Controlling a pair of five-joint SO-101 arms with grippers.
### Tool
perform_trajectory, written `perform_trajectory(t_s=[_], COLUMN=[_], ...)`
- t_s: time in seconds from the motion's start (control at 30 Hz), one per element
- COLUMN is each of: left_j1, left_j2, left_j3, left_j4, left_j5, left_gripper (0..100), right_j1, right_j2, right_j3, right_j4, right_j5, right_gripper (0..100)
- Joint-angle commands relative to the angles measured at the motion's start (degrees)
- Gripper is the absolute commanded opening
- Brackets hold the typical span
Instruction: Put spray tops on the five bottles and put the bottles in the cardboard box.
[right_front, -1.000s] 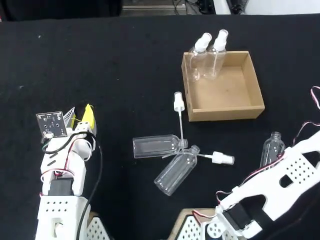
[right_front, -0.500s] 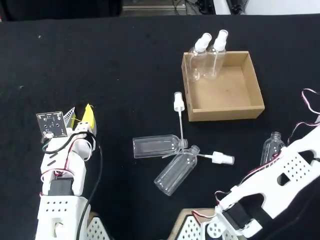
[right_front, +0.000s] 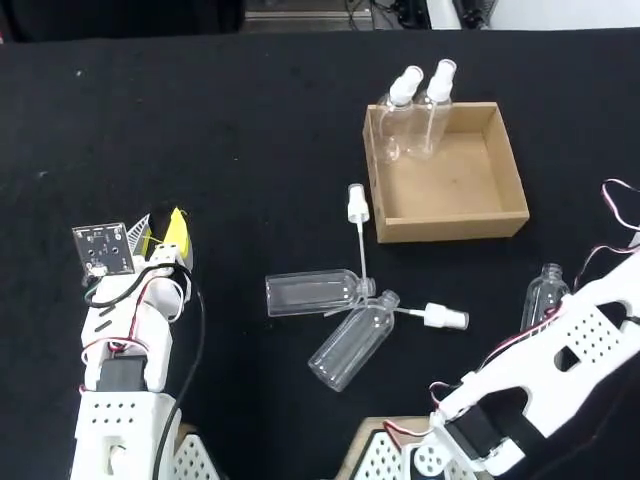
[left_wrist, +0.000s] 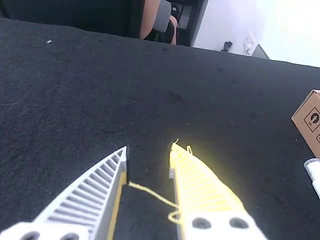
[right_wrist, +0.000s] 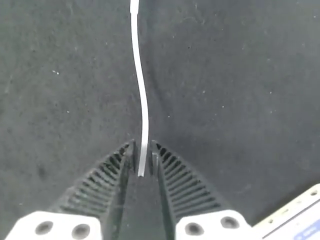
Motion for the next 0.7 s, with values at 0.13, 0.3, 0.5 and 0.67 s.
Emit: perform_trajectory(t_s=[0.13, 0.3, 0.5, 0.67], left_j1=[-0.4, -0.4, -0.4, -0.4], left_j2=[-0.7, -0.7, -0.7, -0.7], left_j3=[1.4, 1.4, 1.4, 1.4], left_j4=[-0.4, -0.4, -0.4, -0.4], left_j5=[0.4, 0.4, 0.4, 0.4], left_gripper=[14, 14, 14, 14], right_j1=[-0.4, -1.6, -1.8, -1.8], right_j2=[-1.1, -0.8, -0.3, -0.4], right_j3=[-1.9, -1.5, -1.0, -2.2], right_j4=[-2.6, -6.2, -7.7, -7.8], right_j5=[0.0, -0.4, -0.5, -0.2], right_gripper=[12.9, 3.4, 1.1, 1.2])
